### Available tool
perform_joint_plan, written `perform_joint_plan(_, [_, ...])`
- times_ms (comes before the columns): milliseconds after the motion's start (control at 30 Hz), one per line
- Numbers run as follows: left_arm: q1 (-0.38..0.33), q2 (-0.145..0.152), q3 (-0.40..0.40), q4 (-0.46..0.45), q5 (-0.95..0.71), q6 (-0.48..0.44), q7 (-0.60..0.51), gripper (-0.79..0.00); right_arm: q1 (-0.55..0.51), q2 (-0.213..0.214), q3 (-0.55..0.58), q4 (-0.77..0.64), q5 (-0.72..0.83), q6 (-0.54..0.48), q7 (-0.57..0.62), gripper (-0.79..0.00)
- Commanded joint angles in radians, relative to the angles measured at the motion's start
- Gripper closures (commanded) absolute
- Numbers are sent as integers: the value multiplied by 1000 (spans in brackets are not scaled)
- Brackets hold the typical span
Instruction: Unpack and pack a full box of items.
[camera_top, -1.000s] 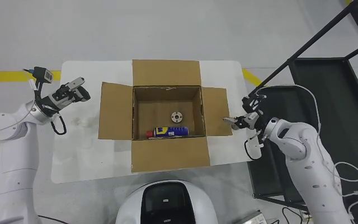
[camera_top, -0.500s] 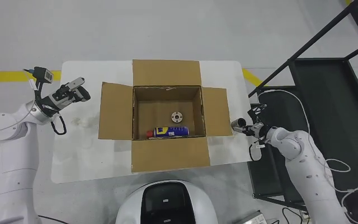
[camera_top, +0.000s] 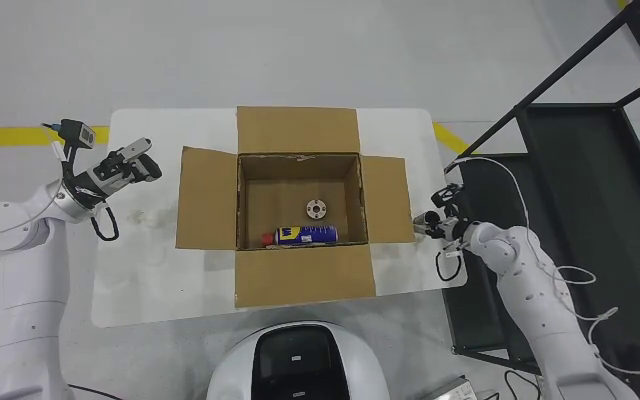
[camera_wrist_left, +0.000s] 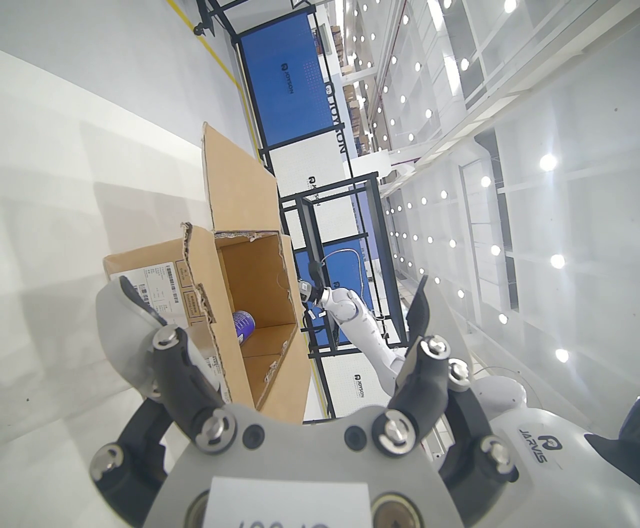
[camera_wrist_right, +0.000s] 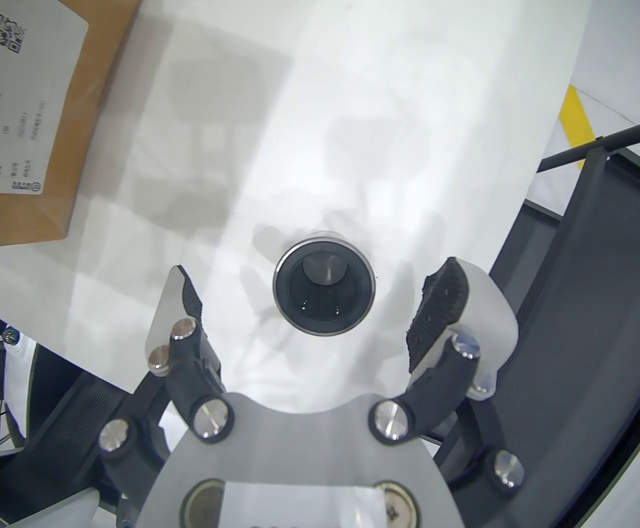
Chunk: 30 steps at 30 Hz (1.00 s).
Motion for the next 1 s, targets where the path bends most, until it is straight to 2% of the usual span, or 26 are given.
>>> perform_joint_plan(0, [0, 0, 0, 0, 0, 0, 0, -785, 13, -2, -13, 21, -9, 0, -3, -785])
perform_joint_plan(33, [0, 0, 0, 0, 0, 0, 0, -785, 18, -2, -17, 29, -11, 1, -4, -763])
perform_joint_plan(67, [0, 0, 0, 0, 0, 0, 0, -785, 28, -4, -24, 45, -15, 4, -7, -653])
perform_joint_plan(100, [0, 0, 0, 0, 0, 0, 0, -785, 35, -5, -30, 57, -13, 4, -11, -385])
perform_joint_plan(133, [0, 0, 0, 0, 0, 0, 0, -785, 39, -6, -33, 65, -12, 4, -14, -194])
perform_joint_plan(167, [0, 0, 0, 0, 0, 0, 0, -785, 48, -7, -40, 80, -17, 10, -19, -40])
perform_joint_plan(200, [0, 0, 0, 0, 0, 0, 0, -785, 52, -8, -43, 86, -19, 10, -22, 0])
perform_joint_plan(467, [0, 0, 0, 0, 0, 0, 0, -785, 79, -11, -63, 128, -17, -12, -50, 0])
perform_joint_plan(633, [0, 0, 0, 0, 0, 0, 0, -785, 68, -4, -40, 104, 14, -51, -70, 0])
perform_joint_plan(733, [0, 0, 0, 0, 0, 0, 0, -785, 40, 8, 8, 34, 38, -80, -77, 0])
perform_joint_plan(967, [0, 0, 0, 0, 0, 0, 0, -785, -82, 37, 154, -268, 52, -70, -67, 0])
